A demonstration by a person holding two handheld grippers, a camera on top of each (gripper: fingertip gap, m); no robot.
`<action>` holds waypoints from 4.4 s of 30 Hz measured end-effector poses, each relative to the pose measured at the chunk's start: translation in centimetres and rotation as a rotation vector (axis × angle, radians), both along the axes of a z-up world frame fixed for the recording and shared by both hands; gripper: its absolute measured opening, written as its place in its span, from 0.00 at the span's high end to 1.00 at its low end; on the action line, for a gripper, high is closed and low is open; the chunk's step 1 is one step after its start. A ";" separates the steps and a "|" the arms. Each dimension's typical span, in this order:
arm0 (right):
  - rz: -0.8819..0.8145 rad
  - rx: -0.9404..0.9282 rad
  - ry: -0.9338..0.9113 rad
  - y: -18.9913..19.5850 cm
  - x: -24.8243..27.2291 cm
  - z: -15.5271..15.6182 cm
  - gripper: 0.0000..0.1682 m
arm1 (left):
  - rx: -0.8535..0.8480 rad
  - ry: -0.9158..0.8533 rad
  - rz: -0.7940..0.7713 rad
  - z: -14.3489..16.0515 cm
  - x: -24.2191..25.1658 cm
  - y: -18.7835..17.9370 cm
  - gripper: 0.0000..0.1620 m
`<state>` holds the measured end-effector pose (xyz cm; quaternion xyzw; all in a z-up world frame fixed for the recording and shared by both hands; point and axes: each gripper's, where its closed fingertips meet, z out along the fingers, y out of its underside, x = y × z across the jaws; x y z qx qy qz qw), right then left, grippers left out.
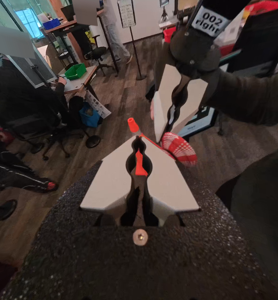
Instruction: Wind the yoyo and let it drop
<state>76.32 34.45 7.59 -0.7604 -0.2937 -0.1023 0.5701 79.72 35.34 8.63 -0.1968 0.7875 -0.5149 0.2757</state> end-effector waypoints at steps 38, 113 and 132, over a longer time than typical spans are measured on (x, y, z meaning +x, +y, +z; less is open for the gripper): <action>-0.048 0.302 0.436 -2.9 0.9 3.0 1.00 | -0.130 0.356 0.024 -8.0 -0.7 -3.0 1.00; 0.229 -0.193 0.399 -0.6 -3.5 -4.6 0.99 | -0.155 0.452 0.318 -9.2 1.8 5.1 1.00; 0.230 -0.016 0.407 0.4 -2.2 -1.6 1.00 | -0.192 0.499 0.215 -9.9 0.3 3.2 1.00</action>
